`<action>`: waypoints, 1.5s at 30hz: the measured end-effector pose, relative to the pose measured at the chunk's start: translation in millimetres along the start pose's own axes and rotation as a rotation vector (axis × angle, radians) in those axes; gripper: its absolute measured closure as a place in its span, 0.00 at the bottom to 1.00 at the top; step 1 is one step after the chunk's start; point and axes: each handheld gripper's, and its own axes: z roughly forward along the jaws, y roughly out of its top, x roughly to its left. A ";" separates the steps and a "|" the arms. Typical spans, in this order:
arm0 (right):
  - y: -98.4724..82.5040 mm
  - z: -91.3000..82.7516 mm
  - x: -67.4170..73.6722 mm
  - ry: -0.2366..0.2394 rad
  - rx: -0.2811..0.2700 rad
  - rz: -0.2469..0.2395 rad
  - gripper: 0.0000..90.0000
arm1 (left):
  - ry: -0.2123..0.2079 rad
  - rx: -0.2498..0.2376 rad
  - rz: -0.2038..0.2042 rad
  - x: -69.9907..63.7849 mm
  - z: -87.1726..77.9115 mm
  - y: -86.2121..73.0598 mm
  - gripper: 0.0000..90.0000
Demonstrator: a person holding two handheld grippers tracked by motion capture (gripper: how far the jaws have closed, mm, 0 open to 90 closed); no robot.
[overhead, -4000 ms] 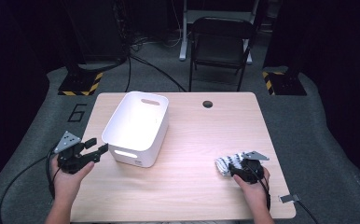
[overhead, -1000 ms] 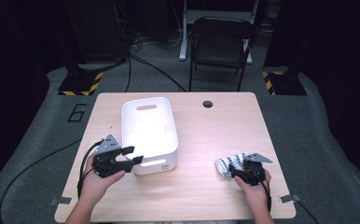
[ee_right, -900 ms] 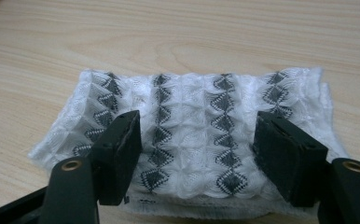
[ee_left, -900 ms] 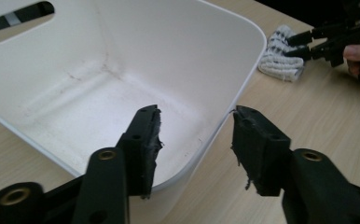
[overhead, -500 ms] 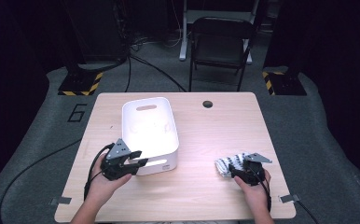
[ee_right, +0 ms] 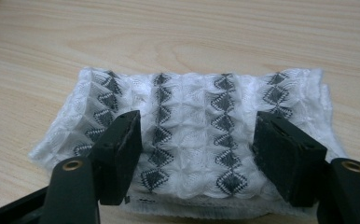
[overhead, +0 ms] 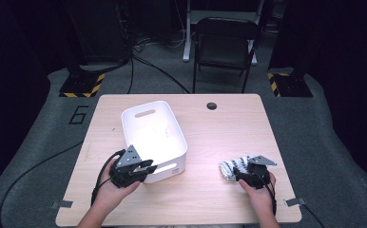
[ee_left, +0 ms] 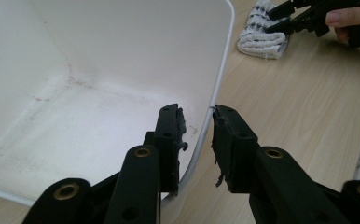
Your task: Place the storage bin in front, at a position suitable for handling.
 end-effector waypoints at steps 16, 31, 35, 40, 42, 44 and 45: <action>0.1 -0.7 0.1 0.003 -0.002 0.015 0.37 | -0.132 0.004 0.079 -16.0 4.8 4.1 0.96; 9.2 0.0 3.1 -0.055 -0.036 -0.002 0.26 | -0.227 -0.002 0.100 -30.1 10.5 7.4 0.96; 9.9 4.4 4.7 -0.053 -0.017 -0.019 0.24 | -0.238 0.006 0.100 -37.2 12.9 9.9 0.95; 8.0 10.4 4.8 -0.043 0.036 -0.026 0.21 | -0.250 -0.003 0.047 -36.3 8.0 14.7 0.80; 6.9 11.9 5.1 -0.046 0.014 -0.023 0.22 | -0.248 -0.022 0.034 -33.8 1.5 16.6 0.77; 6.9 10.9 6.2 -0.040 0.033 -0.023 0.26 | -0.233 -0.044 0.019 -28.3 -5.5 17.8 0.74; 6.9 10.1 5.8 -0.037 0.036 -0.032 0.28 | -0.232 -0.043 0.012 -26.3 -8.0 17.9 0.73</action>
